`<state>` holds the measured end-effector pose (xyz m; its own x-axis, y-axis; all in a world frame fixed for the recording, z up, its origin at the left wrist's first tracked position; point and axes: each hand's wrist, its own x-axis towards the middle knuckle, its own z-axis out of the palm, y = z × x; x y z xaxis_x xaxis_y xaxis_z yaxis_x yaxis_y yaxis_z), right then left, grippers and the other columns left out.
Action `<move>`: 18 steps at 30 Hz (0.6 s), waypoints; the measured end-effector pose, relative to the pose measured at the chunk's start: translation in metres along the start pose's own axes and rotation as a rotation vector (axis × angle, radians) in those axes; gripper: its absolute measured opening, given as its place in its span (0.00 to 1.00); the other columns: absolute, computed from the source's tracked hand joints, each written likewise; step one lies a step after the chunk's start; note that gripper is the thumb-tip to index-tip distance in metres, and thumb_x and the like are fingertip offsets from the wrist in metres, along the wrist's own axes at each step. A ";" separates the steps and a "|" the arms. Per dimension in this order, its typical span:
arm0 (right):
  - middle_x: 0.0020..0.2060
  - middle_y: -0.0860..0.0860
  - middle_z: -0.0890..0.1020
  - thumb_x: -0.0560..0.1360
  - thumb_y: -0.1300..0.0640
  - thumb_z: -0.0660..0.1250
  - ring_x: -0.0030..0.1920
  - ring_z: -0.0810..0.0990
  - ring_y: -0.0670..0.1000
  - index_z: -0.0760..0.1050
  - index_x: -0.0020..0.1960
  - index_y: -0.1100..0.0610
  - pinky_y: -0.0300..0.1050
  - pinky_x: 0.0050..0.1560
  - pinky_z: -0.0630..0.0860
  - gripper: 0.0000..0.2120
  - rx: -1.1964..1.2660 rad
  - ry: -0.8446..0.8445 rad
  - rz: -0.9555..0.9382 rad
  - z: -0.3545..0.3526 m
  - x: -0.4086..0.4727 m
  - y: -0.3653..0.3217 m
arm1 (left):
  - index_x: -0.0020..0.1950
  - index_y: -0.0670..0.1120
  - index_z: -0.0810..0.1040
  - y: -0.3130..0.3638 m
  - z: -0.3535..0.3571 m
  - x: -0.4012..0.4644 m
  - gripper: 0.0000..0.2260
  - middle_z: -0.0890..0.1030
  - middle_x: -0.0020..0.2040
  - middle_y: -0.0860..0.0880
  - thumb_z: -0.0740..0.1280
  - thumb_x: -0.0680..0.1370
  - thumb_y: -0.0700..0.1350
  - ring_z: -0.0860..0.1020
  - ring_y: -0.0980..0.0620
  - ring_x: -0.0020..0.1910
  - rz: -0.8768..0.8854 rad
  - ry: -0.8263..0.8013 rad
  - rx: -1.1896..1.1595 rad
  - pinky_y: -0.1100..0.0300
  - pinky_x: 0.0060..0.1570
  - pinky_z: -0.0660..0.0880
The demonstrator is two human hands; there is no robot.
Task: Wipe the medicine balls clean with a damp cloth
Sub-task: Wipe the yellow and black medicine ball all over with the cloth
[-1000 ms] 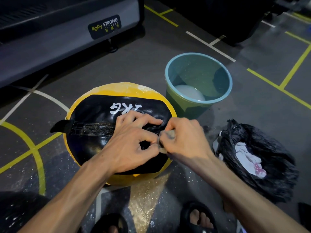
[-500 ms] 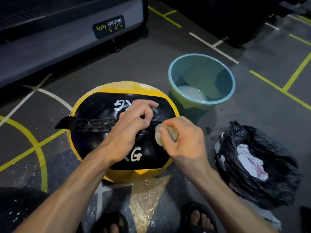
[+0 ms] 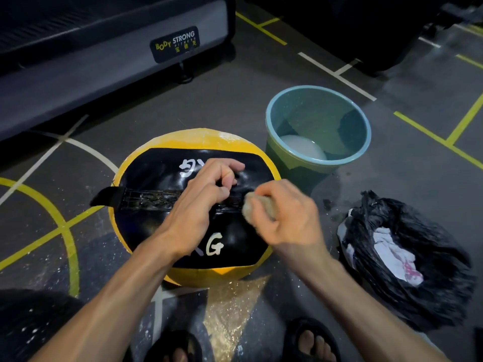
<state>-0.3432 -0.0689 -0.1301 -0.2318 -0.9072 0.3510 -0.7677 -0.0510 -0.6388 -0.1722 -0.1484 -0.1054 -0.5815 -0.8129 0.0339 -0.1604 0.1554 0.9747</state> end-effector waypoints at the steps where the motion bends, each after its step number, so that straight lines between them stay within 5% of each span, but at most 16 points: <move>1: 0.42 0.50 0.81 0.76 0.58 0.71 0.42 0.79 0.52 0.79 0.48 0.56 0.53 0.45 0.75 0.03 -0.008 0.047 0.041 -0.005 0.004 0.010 | 0.43 0.48 0.68 0.000 0.000 0.001 0.09 0.78 0.64 0.53 0.57 0.71 0.52 0.74 0.48 0.66 -0.007 0.001 -0.005 0.35 0.68 0.65; 3: 0.41 0.49 0.80 0.76 0.59 0.72 0.42 0.78 0.50 0.78 0.47 0.56 0.52 0.45 0.76 0.03 -0.012 0.091 0.086 -0.007 0.002 0.009 | 0.43 0.49 0.68 0.000 0.003 0.003 0.08 0.78 0.64 0.54 0.57 0.70 0.52 0.73 0.48 0.66 -0.017 0.007 0.007 0.33 0.69 0.63; 7: 0.43 0.51 0.80 0.75 0.61 0.72 0.42 0.79 0.51 0.79 0.48 0.57 0.48 0.45 0.75 0.03 0.074 -0.081 -0.044 0.010 -0.023 -0.025 | 0.42 0.50 0.68 -0.003 0.003 0.004 0.07 0.78 0.64 0.53 0.57 0.70 0.52 0.73 0.47 0.66 -0.014 0.020 0.008 0.33 0.68 0.63; 11: 0.42 0.45 0.82 0.75 0.60 0.73 0.43 0.80 0.45 0.81 0.47 0.53 0.46 0.47 0.76 0.03 0.149 0.020 0.202 -0.006 -0.016 0.005 | 0.44 0.45 0.68 0.003 0.006 0.006 0.12 0.79 0.63 0.52 0.57 0.70 0.53 0.74 0.48 0.64 -0.025 0.014 -0.050 0.41 0.68 0.67; 14: 0.43 0.47 0.82 0.77 0.60 0.72 0.43 0.79 0.46 0.80 0.49 0.55 0.44 0.47 0.75 0.02 0.092 0.120 0.173 -0.001 -0.023 -0.006 | 0.43 0.49 0.68 0.002 0.010 0.011 0.09 0.79 0.63 0.53 0.57 0.70 0.53 0.73 0.48 0.66 -0.031 0.021 -0.019 0.37 0.69 0.65; 18: 0.46 0.47 0.79 0.81 0.56 0.67 0.44 0.77 0.47 0.78 0.53 0.53 0.43 0.45 0.76 0.03 0.094 -0.243 -0.141 0.010 -0.053 -0.038 | 0.42 0.51 0.69 -0.004 0.007 0.010 0.07 0.79 0.64 0.54 0.57 0.69 0.53 0.73 0.46 0.66 -0.047 0.021 0.001 0.33 0.69 0.63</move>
<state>-0.2962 -0.0225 -0.1315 0.0319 -0.9613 0.2738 -0.7206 -0.2120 -0.6602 -0.1827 -0.1531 -0.1103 -0.5562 -0.8310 -0.0073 -0.1880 0.1172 0.9752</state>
